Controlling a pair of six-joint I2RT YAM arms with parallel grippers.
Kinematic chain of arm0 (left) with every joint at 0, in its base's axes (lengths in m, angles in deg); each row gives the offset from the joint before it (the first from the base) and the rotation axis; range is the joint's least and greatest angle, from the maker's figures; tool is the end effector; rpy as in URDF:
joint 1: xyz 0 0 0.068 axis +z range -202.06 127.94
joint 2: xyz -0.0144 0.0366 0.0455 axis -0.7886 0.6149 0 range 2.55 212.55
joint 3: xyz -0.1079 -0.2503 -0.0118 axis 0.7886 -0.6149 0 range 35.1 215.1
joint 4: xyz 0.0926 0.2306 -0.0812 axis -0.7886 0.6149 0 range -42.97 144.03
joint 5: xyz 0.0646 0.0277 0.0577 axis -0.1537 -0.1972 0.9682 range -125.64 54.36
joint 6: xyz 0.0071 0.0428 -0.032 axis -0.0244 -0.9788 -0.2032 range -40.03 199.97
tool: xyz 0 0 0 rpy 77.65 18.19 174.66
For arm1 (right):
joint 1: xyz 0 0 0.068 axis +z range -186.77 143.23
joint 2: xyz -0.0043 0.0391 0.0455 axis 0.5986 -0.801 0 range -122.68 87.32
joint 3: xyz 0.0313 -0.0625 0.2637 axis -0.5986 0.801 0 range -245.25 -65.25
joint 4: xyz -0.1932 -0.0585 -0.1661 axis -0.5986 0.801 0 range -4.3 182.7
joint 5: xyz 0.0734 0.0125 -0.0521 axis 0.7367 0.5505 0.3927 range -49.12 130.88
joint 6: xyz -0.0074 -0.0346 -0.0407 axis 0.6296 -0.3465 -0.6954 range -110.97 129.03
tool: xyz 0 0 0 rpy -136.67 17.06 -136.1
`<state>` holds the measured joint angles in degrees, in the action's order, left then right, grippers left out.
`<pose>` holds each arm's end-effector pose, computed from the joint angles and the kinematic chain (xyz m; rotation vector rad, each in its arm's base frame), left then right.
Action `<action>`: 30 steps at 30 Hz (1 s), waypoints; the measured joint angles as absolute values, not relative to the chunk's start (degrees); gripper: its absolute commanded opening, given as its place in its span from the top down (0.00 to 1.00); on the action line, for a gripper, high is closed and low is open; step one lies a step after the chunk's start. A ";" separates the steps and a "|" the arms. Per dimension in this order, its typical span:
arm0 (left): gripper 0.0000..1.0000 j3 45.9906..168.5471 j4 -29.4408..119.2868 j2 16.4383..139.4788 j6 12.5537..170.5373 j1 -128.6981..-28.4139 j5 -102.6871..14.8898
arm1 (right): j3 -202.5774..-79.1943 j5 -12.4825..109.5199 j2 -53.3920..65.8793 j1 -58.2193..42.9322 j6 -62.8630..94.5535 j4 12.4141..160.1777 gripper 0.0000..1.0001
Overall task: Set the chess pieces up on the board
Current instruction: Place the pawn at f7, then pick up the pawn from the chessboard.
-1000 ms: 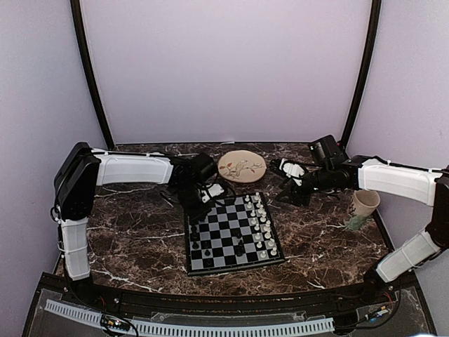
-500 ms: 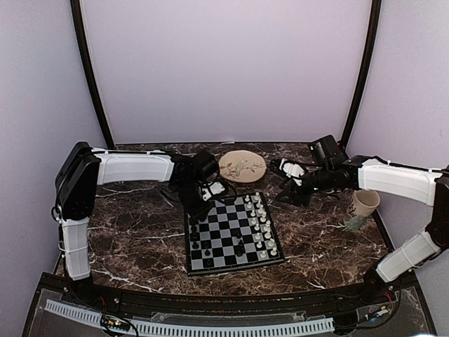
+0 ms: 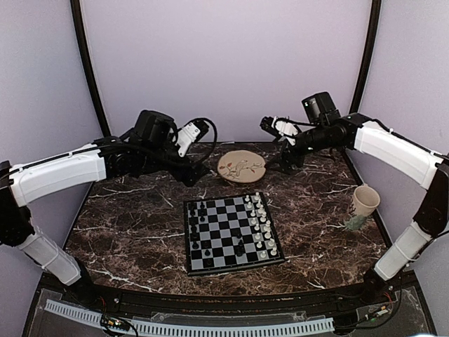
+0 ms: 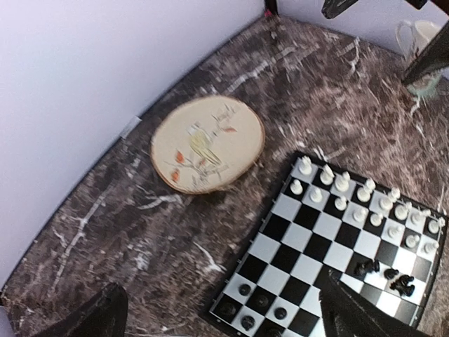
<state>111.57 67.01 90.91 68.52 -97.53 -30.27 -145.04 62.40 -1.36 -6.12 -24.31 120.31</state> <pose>0.2529 -0.2525 0.3278 0.9681 1.9025 -0.2514 0.2883 0.1860 0.3251 -1.3733 1.8450 0.4125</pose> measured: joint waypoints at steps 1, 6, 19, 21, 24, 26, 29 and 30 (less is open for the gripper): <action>0.01 109.45 64.26 88.57 68.52 -97.36 -29.29 | -147.25 62.00 -1.78 -5.70 -24.33 120.55 0.00; 0.01 101.25 51.61 84.37 66.82 -96.09 -24.41 | -148.87 55.34 -2.45 0.31 -24.97 120.64 0.00; 0.12 102.54 51.26 88.90 78.27 -91.48 -15.19 | -148.95 38.64 -12.49 12.11 -18.30 116.79 0.00; 0.17 103.92 54.10 89.29 80.22 -90.73 -15.76 | -153.46 39.23 -16.51 10.76 -14.30 117.51 0.03; 0.20 105.27 57.79 89.71 82.21 -89.09 -17.49 | -159.33 41.76 -22.10 8.48 -11.64 118.63 0.12; 0.21 105.45 59.17 89.82 82.80 -88.24 -18.84 | -160.30 42.44 -24.11 7.83 -10.59 119.87 0.25; 0.23 105.45 60.98 89.90 82.95 -87.83 -20.37 | -160.67 44.78 -26.15 8.86 -9.56 123.37 0.36; 0.24 105.45 61.27 89.93 82.93 -87.85 -20.61 | -160.65 46.24 -26.69 9.62 -8.82 124.64 0.40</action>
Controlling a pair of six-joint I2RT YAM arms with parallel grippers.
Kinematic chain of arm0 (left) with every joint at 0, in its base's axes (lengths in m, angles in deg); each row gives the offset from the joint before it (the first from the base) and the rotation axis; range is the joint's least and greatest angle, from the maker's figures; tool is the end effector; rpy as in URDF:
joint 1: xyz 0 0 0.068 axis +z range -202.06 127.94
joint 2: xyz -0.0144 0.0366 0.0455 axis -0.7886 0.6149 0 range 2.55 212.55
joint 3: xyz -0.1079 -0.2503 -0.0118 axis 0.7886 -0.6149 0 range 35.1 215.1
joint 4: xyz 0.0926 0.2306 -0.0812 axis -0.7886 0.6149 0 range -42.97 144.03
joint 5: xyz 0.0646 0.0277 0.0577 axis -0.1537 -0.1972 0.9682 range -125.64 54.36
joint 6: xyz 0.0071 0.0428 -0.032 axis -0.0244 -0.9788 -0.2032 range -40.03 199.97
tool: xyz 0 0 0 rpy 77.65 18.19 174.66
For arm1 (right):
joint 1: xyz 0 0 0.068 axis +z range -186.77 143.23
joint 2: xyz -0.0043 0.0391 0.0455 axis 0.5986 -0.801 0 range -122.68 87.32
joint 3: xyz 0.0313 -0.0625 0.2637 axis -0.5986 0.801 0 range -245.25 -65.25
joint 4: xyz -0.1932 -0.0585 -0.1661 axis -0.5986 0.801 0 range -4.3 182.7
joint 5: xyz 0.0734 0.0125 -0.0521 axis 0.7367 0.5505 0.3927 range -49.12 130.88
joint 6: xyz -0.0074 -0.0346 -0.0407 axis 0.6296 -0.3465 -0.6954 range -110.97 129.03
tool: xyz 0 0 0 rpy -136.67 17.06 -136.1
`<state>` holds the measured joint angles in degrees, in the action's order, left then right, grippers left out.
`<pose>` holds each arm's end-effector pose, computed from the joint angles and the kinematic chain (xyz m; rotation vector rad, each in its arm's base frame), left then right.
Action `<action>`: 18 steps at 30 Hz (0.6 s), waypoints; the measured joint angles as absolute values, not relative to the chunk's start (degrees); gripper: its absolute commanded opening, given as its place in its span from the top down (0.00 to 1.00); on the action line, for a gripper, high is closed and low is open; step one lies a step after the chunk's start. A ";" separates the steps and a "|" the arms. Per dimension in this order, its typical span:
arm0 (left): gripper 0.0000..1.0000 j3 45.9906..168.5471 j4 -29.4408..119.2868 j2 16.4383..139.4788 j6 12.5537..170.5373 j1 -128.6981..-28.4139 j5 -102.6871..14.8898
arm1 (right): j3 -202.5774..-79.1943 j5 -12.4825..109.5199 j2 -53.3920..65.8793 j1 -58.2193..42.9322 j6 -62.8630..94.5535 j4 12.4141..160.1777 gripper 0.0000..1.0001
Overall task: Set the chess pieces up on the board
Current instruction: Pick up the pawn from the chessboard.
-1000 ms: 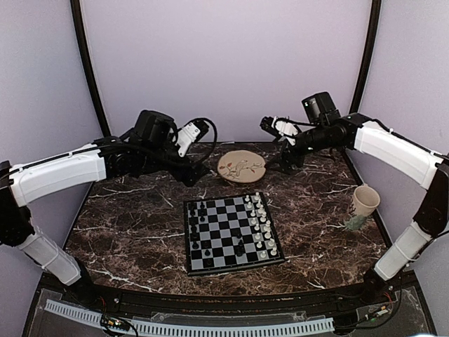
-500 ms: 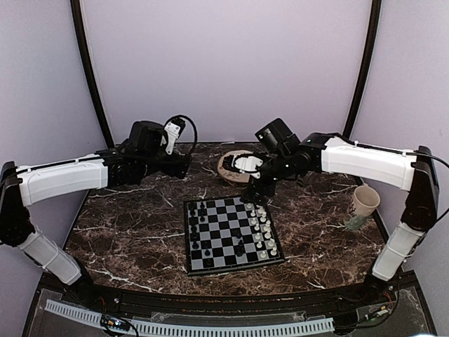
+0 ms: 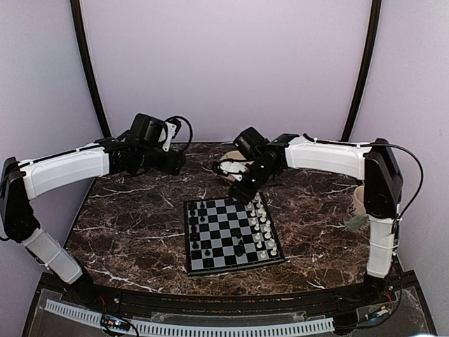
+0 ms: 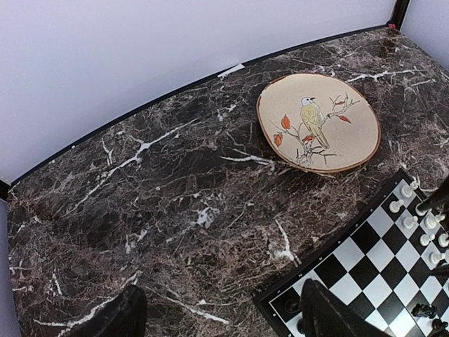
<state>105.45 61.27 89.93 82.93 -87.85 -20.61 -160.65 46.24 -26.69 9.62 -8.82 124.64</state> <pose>0.2911 -0.1987 0.3066 0.4425 2.0514 -0.1304 0.2993 0.3190 0.2410 -1.4118 2.1823 0.3044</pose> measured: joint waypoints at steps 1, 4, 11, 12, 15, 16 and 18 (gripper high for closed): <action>0.25 105.45 61.51 89.93 82.93 -87.91 -20.83 | -160.45 47.51 -27.02 10.43 -8.47 125.60 0.44; 0.25 105.45 62.03 89.95 82.93 -87.98 -21.22 | -159.05 49.98 -27.13 12.55 -7.74 126.93 0.49; 0.26 105.66 63.02 90.93 82.93 -87.96 -21.49 | -157.72 51.36 -28.75 16.42 -6.67 129.86 0.42; 0.26 105.80 63.45 91.26 82.82 -87.96 -21.62 | -157.72 51.36 -29.18 16.66 -6.78 130.23 0.42; 0.26 105.99 63.89 91.63 82.64 -87.96 -22.08 | -157.65 51.14 -30.25 17.12 -6.98 131.20 0.43; 0.26 105.99 63.91 91.63 82.58 -87.96 -22.23 | -157.48 50.99 -30.60 17.21 -6.98 131.35 0.45; 0.26 106.17 63.91 91.63 82.53 -87.96 -22.64 | -156.91 49.98 -30.95 17.49 -7.15 131.79 0.50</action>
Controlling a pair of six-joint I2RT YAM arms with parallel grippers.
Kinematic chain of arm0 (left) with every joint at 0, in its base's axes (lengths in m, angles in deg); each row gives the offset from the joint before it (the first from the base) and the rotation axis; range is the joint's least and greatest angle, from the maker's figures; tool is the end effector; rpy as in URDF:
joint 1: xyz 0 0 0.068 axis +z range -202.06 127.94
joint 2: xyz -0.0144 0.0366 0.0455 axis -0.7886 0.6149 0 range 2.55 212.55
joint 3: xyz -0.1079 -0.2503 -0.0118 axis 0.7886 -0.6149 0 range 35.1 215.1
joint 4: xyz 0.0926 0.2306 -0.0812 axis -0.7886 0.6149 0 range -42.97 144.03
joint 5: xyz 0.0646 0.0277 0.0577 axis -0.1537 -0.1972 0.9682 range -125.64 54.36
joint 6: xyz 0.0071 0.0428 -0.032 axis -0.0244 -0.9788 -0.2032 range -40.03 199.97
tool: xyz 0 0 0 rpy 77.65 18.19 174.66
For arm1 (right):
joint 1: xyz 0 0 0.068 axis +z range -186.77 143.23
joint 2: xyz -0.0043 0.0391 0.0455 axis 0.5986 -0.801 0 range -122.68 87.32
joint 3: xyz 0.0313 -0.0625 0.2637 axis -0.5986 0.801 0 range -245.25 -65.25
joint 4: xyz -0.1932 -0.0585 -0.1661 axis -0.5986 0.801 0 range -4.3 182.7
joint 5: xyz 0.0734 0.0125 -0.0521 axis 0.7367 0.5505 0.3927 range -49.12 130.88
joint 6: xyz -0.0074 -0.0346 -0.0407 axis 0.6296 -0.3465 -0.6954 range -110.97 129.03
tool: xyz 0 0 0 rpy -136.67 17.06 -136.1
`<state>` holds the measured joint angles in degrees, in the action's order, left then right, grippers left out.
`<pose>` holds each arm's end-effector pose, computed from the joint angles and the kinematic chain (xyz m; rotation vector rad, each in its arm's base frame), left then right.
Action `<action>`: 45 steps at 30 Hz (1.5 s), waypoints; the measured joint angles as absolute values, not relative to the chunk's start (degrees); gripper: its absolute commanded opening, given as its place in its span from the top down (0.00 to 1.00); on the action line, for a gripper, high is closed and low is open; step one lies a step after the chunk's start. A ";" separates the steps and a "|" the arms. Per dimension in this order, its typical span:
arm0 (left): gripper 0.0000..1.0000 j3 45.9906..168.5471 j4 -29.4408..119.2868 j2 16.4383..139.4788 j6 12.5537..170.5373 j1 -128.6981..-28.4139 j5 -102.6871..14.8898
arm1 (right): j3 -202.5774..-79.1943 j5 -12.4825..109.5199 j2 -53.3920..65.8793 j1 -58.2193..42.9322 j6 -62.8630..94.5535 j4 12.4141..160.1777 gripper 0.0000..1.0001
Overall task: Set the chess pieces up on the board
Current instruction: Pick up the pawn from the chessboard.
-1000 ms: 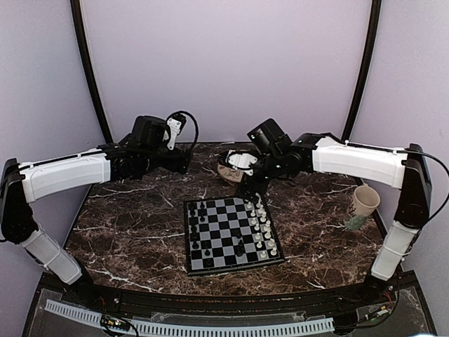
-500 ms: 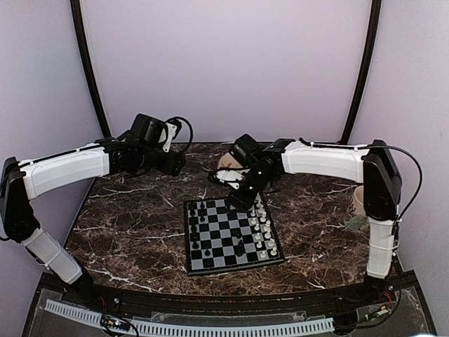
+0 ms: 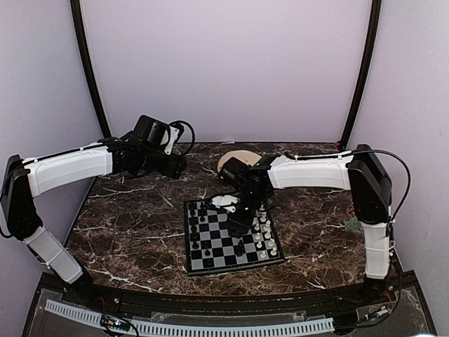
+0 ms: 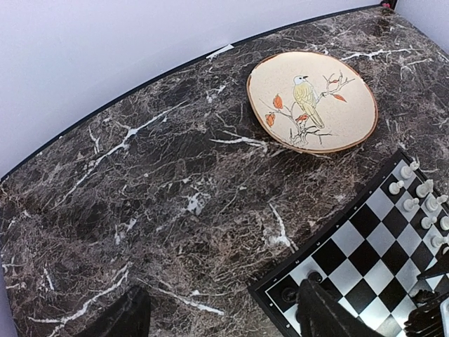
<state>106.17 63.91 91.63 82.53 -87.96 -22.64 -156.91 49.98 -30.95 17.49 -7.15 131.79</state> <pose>0.2933 -0.2026 0.2966 0.4970 2.1075 -0.1391 0.2427 0.3469 0.1857 -1.6931 2.3378 0.3604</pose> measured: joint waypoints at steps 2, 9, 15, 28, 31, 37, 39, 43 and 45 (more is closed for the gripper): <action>0.26 106.23 63.91 91.63 82.36 -87.96 -22.80 | -156.71 49.17 -31.09 17.84 -7.53 132.53 0.51; 0.26 106.23 63.93 91.63 82.12 -87.96 -23.41 | -155.73 46.55 -31.19 18.41 -8.01 133.12 0.51; 0.26 106.32 64.00 91.70 82.10 -87.96 -24.28 | -154.50 44.98 -31.15 18.43 -8.44 133.47 0.55; 0.27 106.43 65.09 92.68 82.12 -87.96 -25.29 | -153.50 42.27 -30.63 18.43 -8.31 132.94 0.75; 0.27 106.45 65.42 92.88 82.12 -87.96 -25.59 | -153.32 42.11 -30.52 18.45 -8.18 132.92 0.87; 0.28 107.46 66.23 92.94 82.62 -87.96 -25.42 | -153.26 42.09 -30.25 18.45 -8.44 132.75 0.95; 0.30 107.72 66.34 92.94 83.08 -87.96 -25.33 | -153.06 42.33 -30.10 18.43 -8.47 132.62 0.96; 0.32 108.05 66.40 92.94 84.96 -87.96 -26.53 | -152.52 43.88 -28.99 18.17 -8.77 132.16 0.96; 0.33 108.29 66.27 92.94 87.30 -87.96 -28.46 | -151.88 45.19 -27.17 17.69 -9.10 131.09 0.96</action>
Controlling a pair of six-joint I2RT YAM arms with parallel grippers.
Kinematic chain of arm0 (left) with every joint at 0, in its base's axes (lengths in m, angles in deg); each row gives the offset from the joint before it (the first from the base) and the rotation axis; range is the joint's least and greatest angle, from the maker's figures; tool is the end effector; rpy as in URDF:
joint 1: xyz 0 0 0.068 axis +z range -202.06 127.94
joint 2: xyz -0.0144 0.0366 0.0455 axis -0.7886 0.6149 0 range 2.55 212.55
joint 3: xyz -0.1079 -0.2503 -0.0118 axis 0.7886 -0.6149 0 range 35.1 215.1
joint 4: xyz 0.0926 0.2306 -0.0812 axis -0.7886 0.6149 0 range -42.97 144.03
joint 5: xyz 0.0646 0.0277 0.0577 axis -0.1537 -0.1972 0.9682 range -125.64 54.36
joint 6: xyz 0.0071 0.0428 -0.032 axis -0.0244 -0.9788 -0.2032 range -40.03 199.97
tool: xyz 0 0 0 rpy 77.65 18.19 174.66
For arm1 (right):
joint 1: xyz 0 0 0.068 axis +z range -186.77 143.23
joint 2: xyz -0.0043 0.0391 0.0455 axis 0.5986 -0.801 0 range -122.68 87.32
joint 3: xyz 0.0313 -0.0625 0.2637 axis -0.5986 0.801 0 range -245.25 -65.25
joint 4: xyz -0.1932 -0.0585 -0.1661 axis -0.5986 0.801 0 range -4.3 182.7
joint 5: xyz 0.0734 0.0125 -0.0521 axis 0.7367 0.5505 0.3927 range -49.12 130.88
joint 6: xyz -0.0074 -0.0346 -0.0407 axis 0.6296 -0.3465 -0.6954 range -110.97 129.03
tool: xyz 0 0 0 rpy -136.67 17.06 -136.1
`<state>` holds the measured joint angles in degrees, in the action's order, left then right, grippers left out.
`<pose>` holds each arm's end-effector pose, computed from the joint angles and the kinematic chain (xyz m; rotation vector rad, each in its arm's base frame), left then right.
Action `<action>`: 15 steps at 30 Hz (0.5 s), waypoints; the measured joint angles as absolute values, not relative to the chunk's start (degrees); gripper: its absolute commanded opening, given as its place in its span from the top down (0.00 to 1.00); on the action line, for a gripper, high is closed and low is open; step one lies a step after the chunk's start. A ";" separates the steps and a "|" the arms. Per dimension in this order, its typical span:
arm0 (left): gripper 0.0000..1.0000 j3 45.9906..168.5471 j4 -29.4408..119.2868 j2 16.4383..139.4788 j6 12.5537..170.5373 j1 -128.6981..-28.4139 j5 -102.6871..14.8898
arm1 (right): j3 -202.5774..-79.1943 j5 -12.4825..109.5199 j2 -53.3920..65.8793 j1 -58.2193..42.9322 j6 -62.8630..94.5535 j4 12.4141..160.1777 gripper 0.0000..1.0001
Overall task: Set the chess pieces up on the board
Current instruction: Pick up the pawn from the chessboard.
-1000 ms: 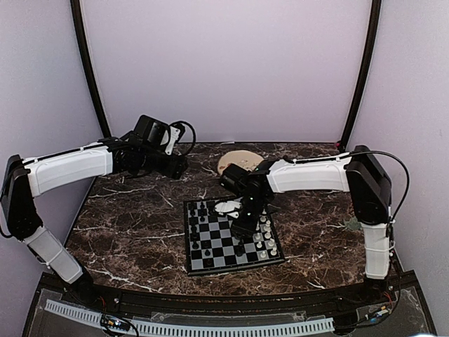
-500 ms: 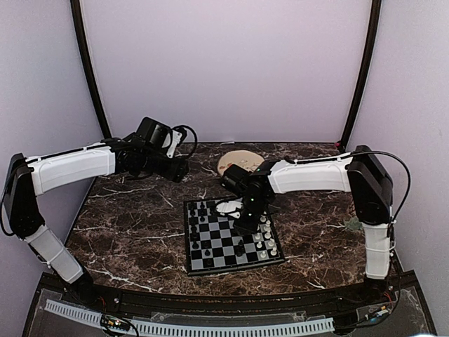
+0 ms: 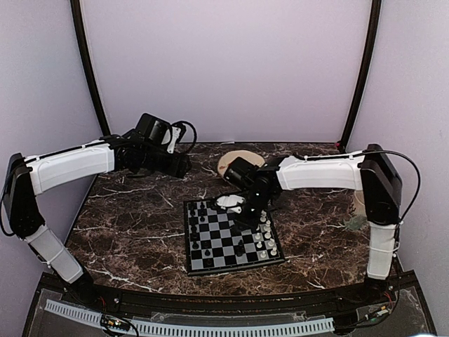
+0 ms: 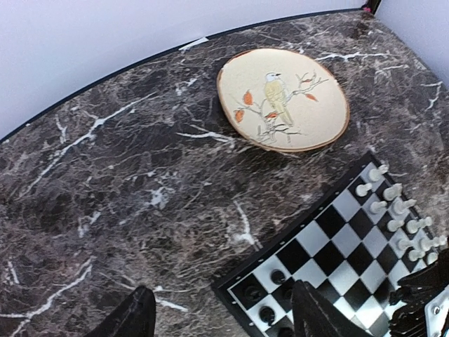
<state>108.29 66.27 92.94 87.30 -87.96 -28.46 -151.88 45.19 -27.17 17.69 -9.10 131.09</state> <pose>0.2953 -0.2084 0.2974 0.4785 2.1632 -0.2827 0.2335 0.3316 0.1875 -1.7165 2.3102 0.2351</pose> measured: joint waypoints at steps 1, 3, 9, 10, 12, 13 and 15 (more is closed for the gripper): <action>0.34 108.31 65.79 92.88 88.92 -87.96 -30.27 | -151.31 45.85 -25.88 17.42 -9.17 129.99 0.96; 0.38 108.22 64.17 92.75 92.81 -87.96 -34.45 | -150.31 46.62 -23.24 16.55 -9.36 128.25 0.96; 0.51 99.96 48.90 90.30 109.79 -87.96 -49.22 | -150.05 46.57 -17.10 13.03 -10.61 122.54 0.95; 0.51 98.19 45.62 90.30 112.92 -87.93 -51.89 | -150.05 45.94 -16.49 12.62 -10.87 121.64 0.95; 0.52 94.36 37.68 91.15 120.22 -87.96 -57.31 | -150.05 44.89 -15.72 12.18 -11.53 120.40 0.95; 0.52 92.94 34.45 91.76 123.19 -88.02 -59.10 | -150.05 44.43 -15.39 12.05 -11.66 119.76 0.95; 0.52 89.75 26.60 93.60 129.66 -88.31 -62.58 | -149.98 43.75 -14.89 11.81 -11.81 118.47 0.95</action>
<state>89.75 26.60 93.60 129.66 -88.31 -62.58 -149.98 43.75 -14.89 11.81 -11.81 118.47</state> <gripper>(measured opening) 0.486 0.136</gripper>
